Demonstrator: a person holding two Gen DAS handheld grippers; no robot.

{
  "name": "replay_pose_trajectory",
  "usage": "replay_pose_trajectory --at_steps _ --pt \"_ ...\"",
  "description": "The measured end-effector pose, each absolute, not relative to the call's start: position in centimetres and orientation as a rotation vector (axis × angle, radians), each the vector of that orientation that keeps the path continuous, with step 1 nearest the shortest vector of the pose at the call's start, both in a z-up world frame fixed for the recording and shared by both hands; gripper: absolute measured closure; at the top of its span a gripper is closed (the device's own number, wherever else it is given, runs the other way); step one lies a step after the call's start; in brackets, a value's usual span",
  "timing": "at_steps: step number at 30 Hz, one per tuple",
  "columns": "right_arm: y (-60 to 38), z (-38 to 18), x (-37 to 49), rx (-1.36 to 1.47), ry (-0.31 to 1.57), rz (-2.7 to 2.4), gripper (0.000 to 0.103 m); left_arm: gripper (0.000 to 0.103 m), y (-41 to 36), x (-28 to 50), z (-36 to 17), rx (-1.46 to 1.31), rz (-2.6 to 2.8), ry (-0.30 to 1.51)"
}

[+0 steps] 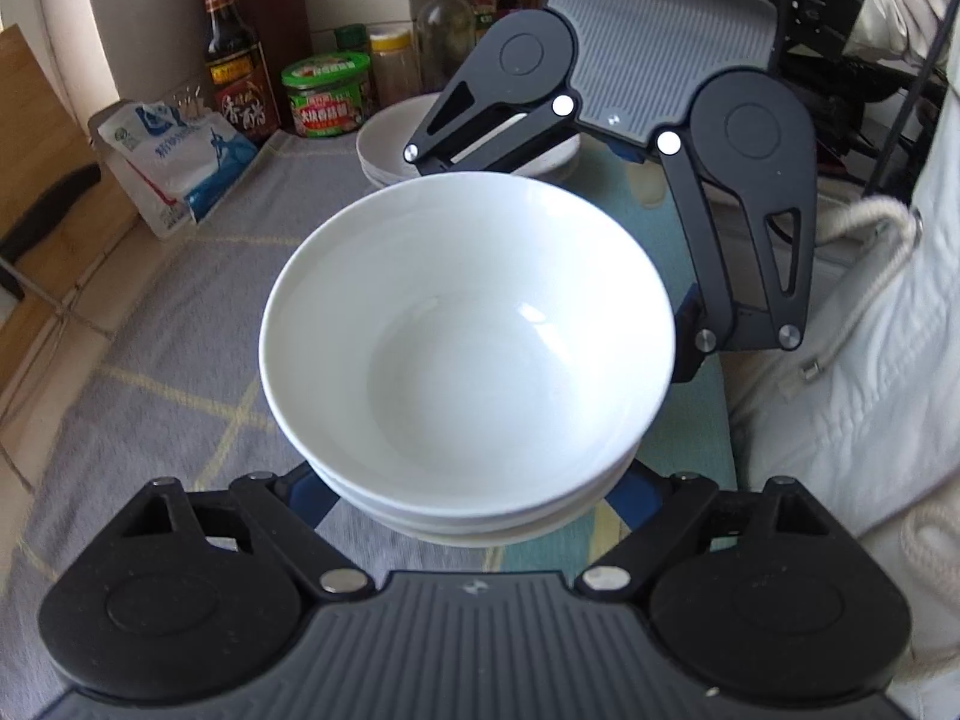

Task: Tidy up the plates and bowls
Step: 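Carry the bowl stack with both grippers toward the plate stack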

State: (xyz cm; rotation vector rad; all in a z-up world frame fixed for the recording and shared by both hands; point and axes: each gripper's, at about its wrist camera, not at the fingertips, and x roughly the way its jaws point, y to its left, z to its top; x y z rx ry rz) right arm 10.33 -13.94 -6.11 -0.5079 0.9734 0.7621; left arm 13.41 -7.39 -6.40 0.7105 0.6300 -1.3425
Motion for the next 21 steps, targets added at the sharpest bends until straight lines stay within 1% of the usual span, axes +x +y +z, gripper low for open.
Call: replay_pose_trajectory --at_steps 4,14,21 --pt "-17.1 -4.8 10.1 -0.536 0.959 0.749 0.013 0.013 -10.4 13.5 -5.4 0.709 -1.331 0.6" --pt "-26.9 -1.6 9.8 -0.597 0.943 0.655 0.013 0.013 -21.0 14.5 -3.1 0.704 -1.357 0.49" --pt "-32.5 -2.2 9.5 -0.574 0.974 0.611 0.013 0.013 -27.0 15.7 -3.9 0.7 -1.396 0.493"
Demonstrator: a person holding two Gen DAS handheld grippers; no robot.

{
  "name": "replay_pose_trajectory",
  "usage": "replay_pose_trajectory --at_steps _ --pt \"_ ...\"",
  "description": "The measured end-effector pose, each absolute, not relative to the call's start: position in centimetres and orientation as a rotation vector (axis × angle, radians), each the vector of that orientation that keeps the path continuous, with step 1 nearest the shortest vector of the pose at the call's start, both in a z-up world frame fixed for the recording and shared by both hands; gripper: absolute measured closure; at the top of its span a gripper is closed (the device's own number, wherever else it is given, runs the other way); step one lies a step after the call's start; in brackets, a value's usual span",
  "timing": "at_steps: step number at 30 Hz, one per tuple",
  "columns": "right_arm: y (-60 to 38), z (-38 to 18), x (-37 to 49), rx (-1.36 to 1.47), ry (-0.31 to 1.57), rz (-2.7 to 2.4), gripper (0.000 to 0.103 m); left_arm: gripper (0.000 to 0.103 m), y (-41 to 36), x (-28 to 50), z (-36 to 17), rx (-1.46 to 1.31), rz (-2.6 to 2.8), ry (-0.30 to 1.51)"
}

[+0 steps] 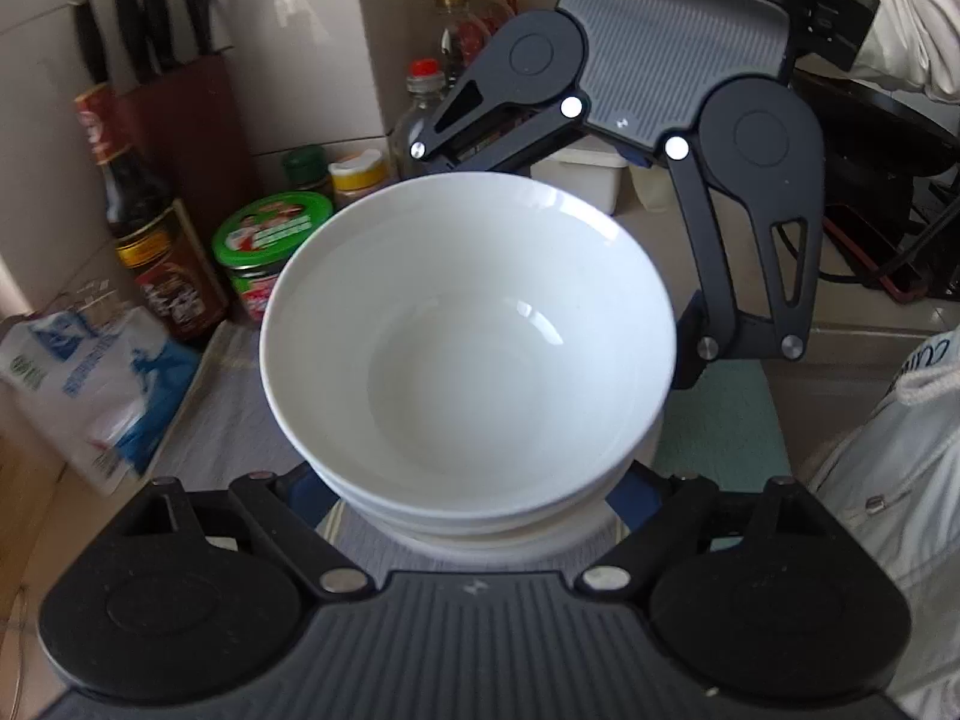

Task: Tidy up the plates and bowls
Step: 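Carry the bowl stack with both grippers toward the plate stack, then lower the bowl stack onto the plates and open both grippers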

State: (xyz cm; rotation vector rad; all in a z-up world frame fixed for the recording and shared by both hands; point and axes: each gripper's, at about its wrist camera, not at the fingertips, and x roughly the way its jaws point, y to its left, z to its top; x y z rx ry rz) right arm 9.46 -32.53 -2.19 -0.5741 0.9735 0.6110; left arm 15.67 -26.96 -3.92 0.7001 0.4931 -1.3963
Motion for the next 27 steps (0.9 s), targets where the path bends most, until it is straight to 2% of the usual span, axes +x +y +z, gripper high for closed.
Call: replay_pose_trajectory --at_steps 10,27 --pt "-35.9 -3.7 9.9 -0.515 1.021 0.614 0.013 0.013 -30.8 17.1 -5.8 0.69 -1.419 0.562" --pt "-36.6 -5.0 10.7 -0.462 1.066 0.612 0.013 0.013 -31.6 17.8 -7.2 0.673 -1.437 0.592"
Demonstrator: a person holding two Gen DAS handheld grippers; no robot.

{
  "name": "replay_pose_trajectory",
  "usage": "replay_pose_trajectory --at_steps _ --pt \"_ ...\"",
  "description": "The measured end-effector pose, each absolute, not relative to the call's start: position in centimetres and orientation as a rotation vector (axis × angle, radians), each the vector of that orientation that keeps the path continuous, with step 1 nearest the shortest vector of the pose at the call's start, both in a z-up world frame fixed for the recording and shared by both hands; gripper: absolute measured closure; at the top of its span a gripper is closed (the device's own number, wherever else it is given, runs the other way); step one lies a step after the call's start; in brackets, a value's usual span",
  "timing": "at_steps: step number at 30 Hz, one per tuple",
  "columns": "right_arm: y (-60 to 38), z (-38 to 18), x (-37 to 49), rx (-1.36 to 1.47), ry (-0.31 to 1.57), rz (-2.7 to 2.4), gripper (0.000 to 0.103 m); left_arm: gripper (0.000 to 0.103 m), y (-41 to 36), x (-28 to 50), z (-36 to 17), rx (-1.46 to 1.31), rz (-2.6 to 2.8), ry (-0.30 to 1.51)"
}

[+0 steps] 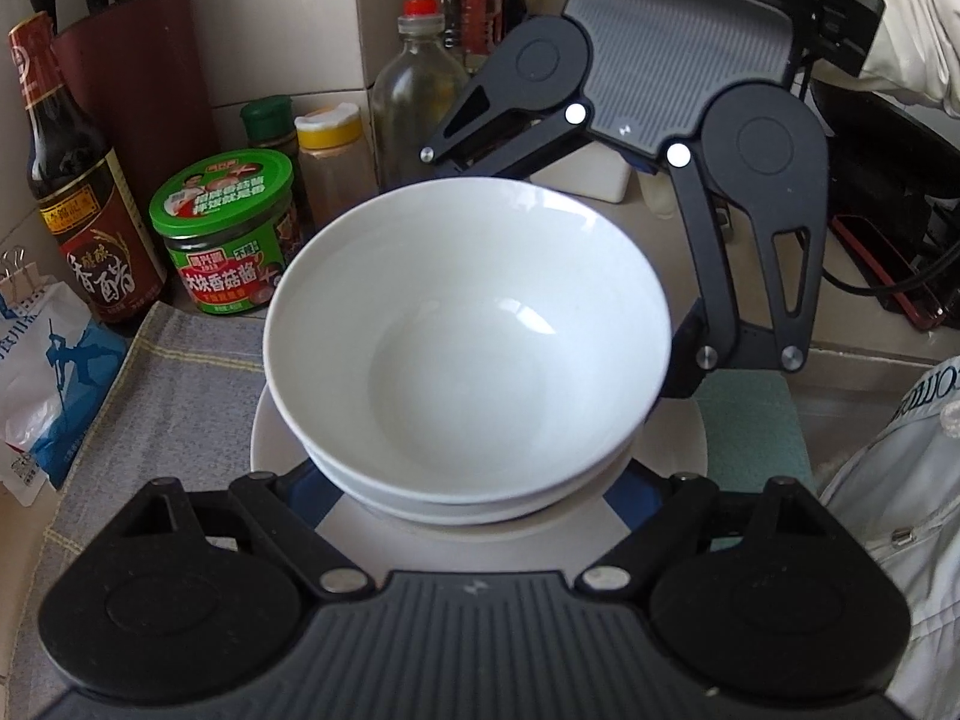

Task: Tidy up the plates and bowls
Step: 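Lower the bowl stack onto the plates and open both grippers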

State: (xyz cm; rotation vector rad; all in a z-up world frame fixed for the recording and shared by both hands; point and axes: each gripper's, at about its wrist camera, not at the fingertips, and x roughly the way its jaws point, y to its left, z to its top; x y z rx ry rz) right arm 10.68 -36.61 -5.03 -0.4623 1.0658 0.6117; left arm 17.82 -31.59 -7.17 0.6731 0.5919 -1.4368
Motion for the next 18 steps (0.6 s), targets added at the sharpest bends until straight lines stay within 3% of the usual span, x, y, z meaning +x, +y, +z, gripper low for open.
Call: replay_pose_trajectory --at_steps 11,14,18 --pt "-37.0 -5.2 10.4 -0.426 1.054 0.591 0.013 0.011 -31.2 17.2 -7.3 0.684 -1.404 0.524" --pt "-36.9 -4.9 10.2 -0.417 1.047 0.566 0.0 0.006 -30.9 16.8 -7.4 0.684 -1.377 0.514" --pt "-36.3 -4.4 9.4 -0.415 1.053 0.514 0.0 0.006 -28.9 15.9 -7.2 0.674 -1.357 0.456"
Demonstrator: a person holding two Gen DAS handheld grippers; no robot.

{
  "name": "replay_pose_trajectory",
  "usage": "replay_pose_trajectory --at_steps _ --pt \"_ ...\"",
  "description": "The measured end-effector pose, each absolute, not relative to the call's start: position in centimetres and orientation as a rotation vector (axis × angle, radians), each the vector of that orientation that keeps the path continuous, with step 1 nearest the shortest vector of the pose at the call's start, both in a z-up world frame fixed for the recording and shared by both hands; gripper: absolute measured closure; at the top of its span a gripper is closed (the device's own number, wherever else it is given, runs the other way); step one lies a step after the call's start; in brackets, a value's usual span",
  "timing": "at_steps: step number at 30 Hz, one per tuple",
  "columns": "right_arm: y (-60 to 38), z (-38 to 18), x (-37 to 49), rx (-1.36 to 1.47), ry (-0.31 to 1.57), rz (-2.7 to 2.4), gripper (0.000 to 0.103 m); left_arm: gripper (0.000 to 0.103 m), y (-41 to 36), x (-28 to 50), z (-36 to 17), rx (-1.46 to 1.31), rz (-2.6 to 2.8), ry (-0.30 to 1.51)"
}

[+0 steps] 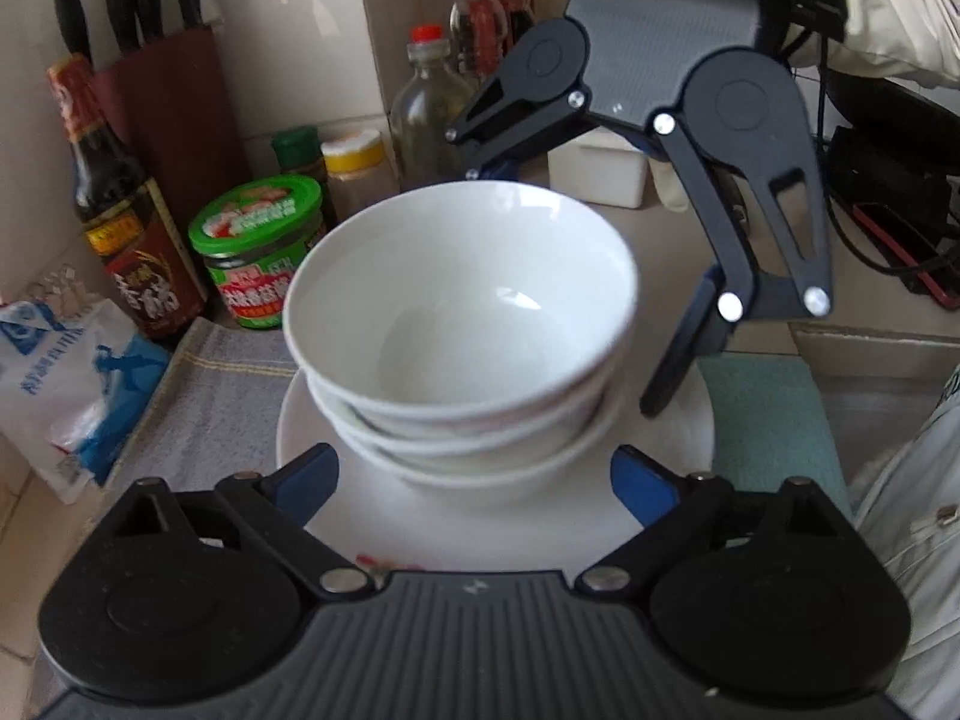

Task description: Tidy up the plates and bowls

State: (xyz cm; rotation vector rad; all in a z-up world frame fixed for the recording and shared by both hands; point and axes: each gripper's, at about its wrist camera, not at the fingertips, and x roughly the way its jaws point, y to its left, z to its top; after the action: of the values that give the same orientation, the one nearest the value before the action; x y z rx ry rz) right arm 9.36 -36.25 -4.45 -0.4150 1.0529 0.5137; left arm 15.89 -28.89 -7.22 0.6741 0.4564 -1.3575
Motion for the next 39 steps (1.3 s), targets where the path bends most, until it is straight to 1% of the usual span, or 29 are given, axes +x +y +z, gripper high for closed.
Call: replay_pose_trajectory --at_steps 4,7,9,12,14,16,19,22,25,30,39 --pt "-35.1 -4.2 7.8 -0.43 1.07 0.368 0.0 0.005 -25.3 15.0 -6.3 0.582 -1.289 0.389" --pt "-33.5 -4.1 7.0 -0.418 1.083 0.177 0.0 0.002 -22.3 14.8 -5.2 0.453 -1.261 0.389" --pt "-32.2 -3.8 6.4 -0.348 1.083 0.039 0.0 0.002 -20.4 14.3 -4.6 0.389 -1.215 0.379" --pt "-29.9 -4.0 5.5 -0.164 1.095 -0.168 0.0 0.001 -18.2 13.1 -3.8 0.346 -1.105 0.365" --pt "-28.5 -4.0 4.7 -0.036 1.094 -0.32 0.0 0.001 -17.4 12.6 -3.3 0.324 -1.013 0.409" --pt "-26.9 -3.6 3.2 0.079 1.048 -0.44 0.0 0.001 -16.5 12.3 -2.7 0.299 -0.944 0.462" --pt "-24.1 -2.3 1.2 0.144 0.914 -0.576 0.0 0.001 -14.8 11.9 -1.6 0.226 -0.907 0.489" --pt "-21.4 -1.0 -0.8 0.177 0.811 -0.662 0.0 0.001 -13.5 11.3 -0.4 0.214 -0.862 0.484" --pt "-19.6 -0.1 -2.0 0.199 0.758 -0.723 0.0 0.001 -12.9 10.9 0.5 0.221 -0.846 0.478" --pt "-17.6 0.8 -2.7 0.186 0.71 -0.787 0.0 0.001 -12.3 10.0 1.6 0.252 -0.813 0.469" --pt "-16.3 1.5 -2.6 0.163 0.665 -0.796 0.0 0.001 -12.1 10.2 1.7 0.247 -0.762 0.483"
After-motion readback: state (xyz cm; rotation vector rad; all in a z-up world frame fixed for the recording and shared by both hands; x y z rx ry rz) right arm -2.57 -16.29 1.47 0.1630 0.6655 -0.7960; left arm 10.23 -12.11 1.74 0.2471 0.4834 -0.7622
